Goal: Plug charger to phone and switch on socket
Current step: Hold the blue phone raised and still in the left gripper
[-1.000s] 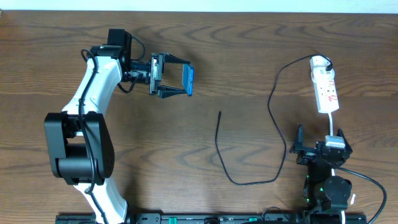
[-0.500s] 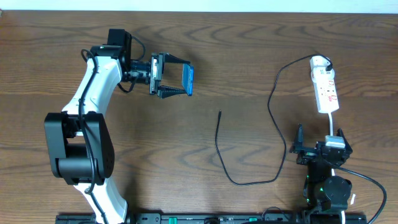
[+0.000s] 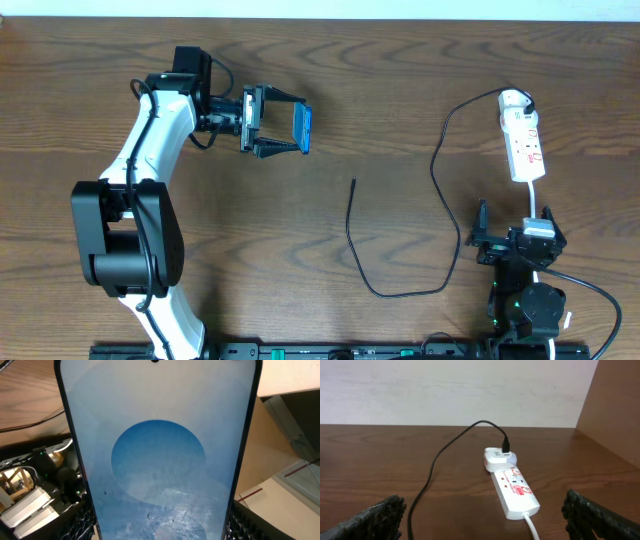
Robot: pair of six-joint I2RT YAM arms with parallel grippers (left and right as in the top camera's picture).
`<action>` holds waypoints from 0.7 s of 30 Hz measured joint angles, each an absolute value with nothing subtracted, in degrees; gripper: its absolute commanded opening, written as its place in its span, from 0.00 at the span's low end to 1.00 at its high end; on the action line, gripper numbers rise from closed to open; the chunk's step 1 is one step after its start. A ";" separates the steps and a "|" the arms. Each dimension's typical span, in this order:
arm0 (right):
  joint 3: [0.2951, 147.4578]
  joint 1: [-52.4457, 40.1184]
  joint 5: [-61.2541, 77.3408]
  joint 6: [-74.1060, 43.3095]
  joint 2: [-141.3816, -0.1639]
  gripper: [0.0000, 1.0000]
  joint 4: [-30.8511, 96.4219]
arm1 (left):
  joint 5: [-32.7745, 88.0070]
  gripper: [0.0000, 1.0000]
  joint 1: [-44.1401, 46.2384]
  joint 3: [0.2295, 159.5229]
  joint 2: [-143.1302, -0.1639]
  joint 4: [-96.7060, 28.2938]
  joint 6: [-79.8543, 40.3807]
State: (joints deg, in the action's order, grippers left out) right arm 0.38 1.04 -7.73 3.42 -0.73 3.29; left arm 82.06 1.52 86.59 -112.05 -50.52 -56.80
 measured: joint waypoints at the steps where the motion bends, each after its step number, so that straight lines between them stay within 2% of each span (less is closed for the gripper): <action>1: 0.38 1.04 -7.73 3.42 -0.73 0.99 3.29 | 81.89 0.07 1.52 86.59 -112.05 -50.52 -56.77; 21: 0.38 1.04 -7.75 3.42 -0.73 0.99 3.29 | 81.56 0.07 1.52 86.59 -112.05 -50.52 -56.80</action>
State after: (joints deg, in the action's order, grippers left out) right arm 0.38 1.04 -7.75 3.42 -0.73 3.29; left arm 81.56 1.52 86.59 -112.05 -50.52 -56.80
